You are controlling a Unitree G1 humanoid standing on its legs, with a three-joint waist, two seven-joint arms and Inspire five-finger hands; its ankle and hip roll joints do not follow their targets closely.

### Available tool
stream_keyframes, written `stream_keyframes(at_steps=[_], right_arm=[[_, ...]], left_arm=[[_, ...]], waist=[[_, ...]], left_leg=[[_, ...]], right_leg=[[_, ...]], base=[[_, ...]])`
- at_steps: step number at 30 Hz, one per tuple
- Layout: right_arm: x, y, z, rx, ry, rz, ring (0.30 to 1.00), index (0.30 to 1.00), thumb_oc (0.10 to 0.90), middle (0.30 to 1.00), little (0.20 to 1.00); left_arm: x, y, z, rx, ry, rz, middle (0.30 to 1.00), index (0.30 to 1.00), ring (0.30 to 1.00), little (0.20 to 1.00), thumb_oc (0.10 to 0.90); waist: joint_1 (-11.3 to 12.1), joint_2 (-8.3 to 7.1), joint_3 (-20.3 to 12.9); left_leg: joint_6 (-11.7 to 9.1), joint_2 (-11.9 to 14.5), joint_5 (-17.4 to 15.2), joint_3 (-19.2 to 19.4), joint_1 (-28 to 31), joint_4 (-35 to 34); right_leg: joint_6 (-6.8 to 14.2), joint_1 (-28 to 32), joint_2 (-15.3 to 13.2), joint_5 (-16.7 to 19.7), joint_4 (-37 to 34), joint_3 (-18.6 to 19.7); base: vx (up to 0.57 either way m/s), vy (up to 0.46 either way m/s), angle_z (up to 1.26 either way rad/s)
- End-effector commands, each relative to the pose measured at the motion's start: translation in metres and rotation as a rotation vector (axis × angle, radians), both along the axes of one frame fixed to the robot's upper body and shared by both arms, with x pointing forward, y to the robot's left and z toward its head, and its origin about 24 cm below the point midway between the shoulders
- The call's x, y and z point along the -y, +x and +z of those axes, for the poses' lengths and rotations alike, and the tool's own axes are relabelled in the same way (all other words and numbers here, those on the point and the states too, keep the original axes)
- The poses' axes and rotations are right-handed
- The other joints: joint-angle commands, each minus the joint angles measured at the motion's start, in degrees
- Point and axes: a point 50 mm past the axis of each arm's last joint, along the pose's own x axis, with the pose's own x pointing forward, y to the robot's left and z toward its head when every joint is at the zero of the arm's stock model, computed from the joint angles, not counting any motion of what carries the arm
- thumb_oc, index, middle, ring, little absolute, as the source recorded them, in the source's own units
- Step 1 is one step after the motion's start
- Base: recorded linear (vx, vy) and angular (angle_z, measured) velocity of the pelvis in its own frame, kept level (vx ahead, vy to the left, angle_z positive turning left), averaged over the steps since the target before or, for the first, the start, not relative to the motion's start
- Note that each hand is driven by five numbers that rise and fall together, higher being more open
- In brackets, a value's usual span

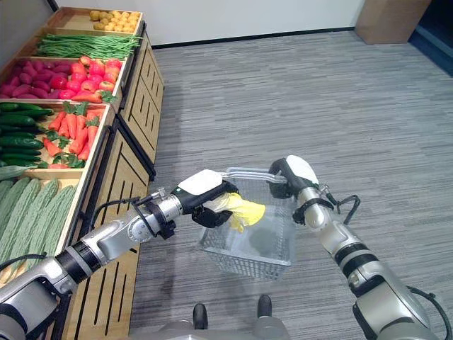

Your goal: Get the vegetables into the basket

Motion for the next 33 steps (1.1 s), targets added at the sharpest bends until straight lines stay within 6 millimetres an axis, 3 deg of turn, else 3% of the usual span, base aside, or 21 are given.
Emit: stream_keyframes(at_steps=[1, 3, 9, 10, 11, 12, 13, 14, 15, 25, 29, 32, 33], right_arm=[[-0.048, 0.013, 0.081, 0.345, 0.260, 0.202, 0.300, 0.300, 0.400, 0.300, 0.300], [-0.063, -0.001, 0.084, 0.347, 0.372, 0.289, 0.300, 0.300, 0.400, 0.300, 0.300], [-0.082, -0.025, 0.082, 0.303, 0.536, 0.417, 0.300, 0.300, 0.400, 0.300, 0.300], [-0.085, -0.027, 0.079, 0.291, 0.561, 0.419, 0.300, 0.300, 0.400, 0.300, 0.300], [-0.085, -0.027, 0.079, 0.291, 0.561, 0.418, 0.300, 0.300, 0.400, 0.300, 0.300], [-0.090, -0.030, 0.079, 0.295, 0.534, 0.447, 0.300, 0.300, 0.400, 0.300, 0.300], [-0.090, -0.030, 0.079, 0.295, 0.532, 0.446, 0.300, 0.300, 0.400, 0.300, 0.300], [-0.091, -0.031, 0.079, 0.299, 0.511, 0.456, 0.300, 0.300, 0.400, 0.300, 0.300], [-0.093, -0.032, 0.078, 0.293, 0.508, 0.462, 0.300, 0.300, 0.400, 0.300, 0.300], [-0.088, -0.033, 0.077, 0.296, 0.537, 0.433, 0.300, 0.300, 0.400, 0.300, 0.300], [-0.078, -0.031, 0.065, 0.268, 0.546, 0.358, 0.300, 0.300, 0.400, 0.300, 0.300], [-0.060, -0.028, 0.050, 0.233, 0.543, 0.236, 0.300, 0.300, 0.400, 0.300, 0.300], [-0.060, -0.028, 0.050, 0.232, 0.543, 0.236, 0.300, 0.300, 0.400, 0.300, 0.300]], left_arm=[[0.004, 0.013, 0.013, 0.115, -0.100, 0.042, 0.300, 0.300, 0.300, 0.300, 0.400], [-0.004, 0.015, 0.002, 0.110, -0.082, 0.108, 0.300, 0.300, 0.300, 0.300, 0.400], [-0.014, 0.023, -0.014, 0.164, 0.025, 0.201, 0.300, 0.300, 0.300, 0.300, 0.400], [-0.014, 0.025, -0.018, 0.174, 0.049, 0.210, 0.432, 0.432, 0.432, 0.432, 0.494], [-0.014, 0.025, -0.018, 0.175, 0.049, 0.209, 0.432, 0.432, 0.432, 0.432, 0.494], [-0.014, 0.026, -0.023, 0.189, 0.091, 0.218, 0.690, 0.690, 0.690, 0.690, 0.678], [-0.014, 0.026, -0.024, 0.190, 0.090, 0.219, 0.772, 0.772, 0.772, 0.772, 0.737], [-0.015, 0.028, -0.024, 0.205, 0.115, 0.222, 0.951, 0.951, 0.951, 0.951, 0.865], [-0.021, 0.030, -0.029, 0.249, 0.206, 0.233, 1.000, 1.000, 1.000, 1.000, 0.900], [-0.038, 0.030, -0.045, 0.249, 0.285, 0.312, 1.000, 1.000, 1.000, 1.000, 0.900], [-0.034, 0.023, -0.040, 0.227, 0.180, 0.313, 1.000, 1.000, 1.000, 1.000, 0.900], [-0.018, 0.002, -0.023, 0.131, -0.112, 0.259, 1.000, 1.000, 1.000, 1.000, 0.900], [-0.019, 0.001, -0.023, 0.126, -0.112, 0.260, 1.000, 1.000, 1.000, 1.000, 0.900]], waist=[[0.6, -3.71, -7.8], [0.3, -3.76, -7.8], [-0.5, -3.84, -7.9], [-0.6, -3.84, -7.9], [-0.6, -3.84, -7.9], [-0.8, -3.90, -7.9], [-0.8, -3.87, -7.9], [-0.8, -3.85, -7.9], [-0.9, -3.82, -7.8], [-1.1, -3.87, -7.8], [-0.8, -3.99, -7.8], [0.1, -4.12, -7.6], [0.1, -4.13, -7.7]], left_leg=[[-3.8, 3.0, -1.9, -1.0, -2.0, 0.0], [-3.9, 3.1, -2.1, -0.7, -1.8, 0.0], [-3.9, 3.2, -2.4, 0.0, -1.4, 0.0], [-3.9, 3.2, -2.4, 0.0, -1.3, 0.0], [-3.9, 3.2, -2.4, 0.1, -1.3, 0.0], [-3.9, 3.3, -2.4, 0.2, -1.3, 0.0], [-3.9, 3.3, -2.4, 0.2, -1.3, 0.0], [-3.9, 3.3, -2.5, 0.3, -1.3, 0.0], [-3.9, 3.4, -2.5, 0.5, -1.3, 0.0], [-3.9, 3.7, -2.7, 0.6, -0.9, 0.0], [-3.9, 3.7, -2.7, 0.4, -0.7, 0.0], [-3.7, 3.6, -2.5, -0.1, -0.9, 0.0], [-3.7, 3.6, -2.6, -0.1, -0.9, 0.0]], right_leg=[[6.0, 1.0, -5.6, -1.9, 0.0, 0.3], [6.0, 1.1, -5.6, -2.0, 0.0, 0.4], [6.1, 1.2, -5.6, -2.2, 0.0, 0.6], [6.0, 1.1, -5.6, -2.2, 0.0, 0.7], [6.0, 1.1, -5.6, -2.2, 0.0, 0.8], [6.1, 1.1, -5.6, -2.2, 0.0, 0.9], [6.1, 1.0, -5.6, -2.2, 0.0, 0.9], [6.1, 1.0, -5.6, -2.2, 0.0, 1.0], [6.1, 0.9, -5.6, -2.3, 0.0, 1.2], [5.9, 1.2, -5.3, -2.7, 0.0, 1.4], [5.8, 1.6, -5.2, -2.9, 0.0, 1.4], [5.6, 1.9, -5.1, -2.9, 0.0, 0.9], [5.6, 1.9, -5.1, -2.9, 0.0, 0.9]], base=[[0.00, 0.000, 0.00], [0.00, 0.000, 0.00], [0.01, 0.003, -0.01], [0.00, 0.000, 0.00], [0.01, 0.001, -0.06], [0.01, -0.002, -0.07], [0.01, -0.002, -0.08], [0.01, 0.003, -0.08], [0.01, 0.002, -0.08], [0.01, 0.000, -0.03], [0.00, 0.000, 0.00], [0.00, 0.000, 0.00], [0.00, 0.000, 0.00]])
